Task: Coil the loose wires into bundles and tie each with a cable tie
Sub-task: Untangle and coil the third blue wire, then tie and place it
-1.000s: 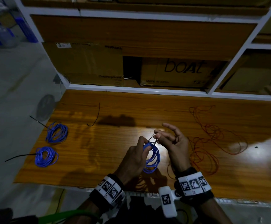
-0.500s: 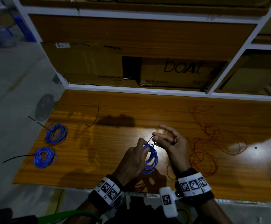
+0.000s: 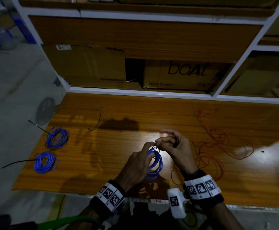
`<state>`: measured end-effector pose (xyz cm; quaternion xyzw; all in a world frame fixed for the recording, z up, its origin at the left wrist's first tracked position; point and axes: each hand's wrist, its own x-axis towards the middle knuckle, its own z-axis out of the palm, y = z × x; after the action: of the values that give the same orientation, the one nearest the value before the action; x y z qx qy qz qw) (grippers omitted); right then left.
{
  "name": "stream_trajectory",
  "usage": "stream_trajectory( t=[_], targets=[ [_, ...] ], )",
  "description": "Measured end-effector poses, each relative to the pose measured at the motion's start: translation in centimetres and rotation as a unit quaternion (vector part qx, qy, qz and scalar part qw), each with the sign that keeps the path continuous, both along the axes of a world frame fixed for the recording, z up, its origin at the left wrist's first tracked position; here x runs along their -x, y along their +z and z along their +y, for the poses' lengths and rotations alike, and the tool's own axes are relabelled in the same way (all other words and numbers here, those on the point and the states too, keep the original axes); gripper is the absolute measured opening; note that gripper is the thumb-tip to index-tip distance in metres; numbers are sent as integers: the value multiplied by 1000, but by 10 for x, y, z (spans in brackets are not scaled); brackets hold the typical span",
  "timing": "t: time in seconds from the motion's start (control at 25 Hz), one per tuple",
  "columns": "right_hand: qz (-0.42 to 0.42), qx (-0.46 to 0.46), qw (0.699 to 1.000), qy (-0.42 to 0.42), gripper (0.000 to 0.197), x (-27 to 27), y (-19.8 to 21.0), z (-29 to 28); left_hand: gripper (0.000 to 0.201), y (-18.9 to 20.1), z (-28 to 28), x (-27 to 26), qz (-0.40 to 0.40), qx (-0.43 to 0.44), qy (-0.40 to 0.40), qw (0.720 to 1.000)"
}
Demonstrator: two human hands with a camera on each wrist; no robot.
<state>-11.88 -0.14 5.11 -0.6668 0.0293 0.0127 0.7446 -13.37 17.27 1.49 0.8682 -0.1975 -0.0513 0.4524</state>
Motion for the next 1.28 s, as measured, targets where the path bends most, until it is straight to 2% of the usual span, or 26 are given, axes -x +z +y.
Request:
stream_trajectory(
  t=[0.28,0.56,0.76,0.84,1.04,1.28],
  targets=[
    [18,-46,999,4,42,4,-3,3,8,-1,-4,-4,-11,77,38,996],
    [51,-65,996,-14,44,6,-6,5,9,-1,-3,-6,-37,77,44,995],
    [46,-24,999,-4,24,5,-7,3,12,-1,-3,-6,-53,65,41,996],
    [39,1,999,2,23,4,-7,2,10,0,-3,-7,-58,64,49,995],
    [138,-108,984,17,24,4,-9,1,9,8,-5,-6,-61,82,59,993],
    [128,-99,987,-5,25,5,-12,4,8,8,-7,-4,-48,96,75,991]
  ],
)
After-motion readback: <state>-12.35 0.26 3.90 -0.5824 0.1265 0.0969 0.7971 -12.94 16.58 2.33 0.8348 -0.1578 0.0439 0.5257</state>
